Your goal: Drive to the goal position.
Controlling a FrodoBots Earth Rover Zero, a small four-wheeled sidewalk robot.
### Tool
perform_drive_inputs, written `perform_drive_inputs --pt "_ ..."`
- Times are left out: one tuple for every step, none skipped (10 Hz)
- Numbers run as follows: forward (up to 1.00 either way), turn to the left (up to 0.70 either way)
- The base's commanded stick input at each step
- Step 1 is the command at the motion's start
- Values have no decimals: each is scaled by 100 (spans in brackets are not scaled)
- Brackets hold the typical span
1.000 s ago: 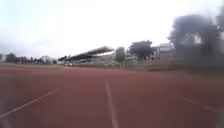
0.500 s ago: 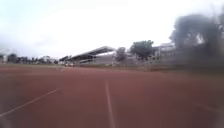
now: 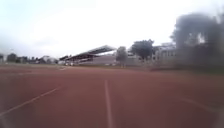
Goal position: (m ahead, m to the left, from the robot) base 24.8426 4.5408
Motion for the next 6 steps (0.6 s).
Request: perform_drive_inputs --pt "70 0" --pt "70 0" --pt "70 0" --pt "70 0" --pt "70 0" --pt "70 0"
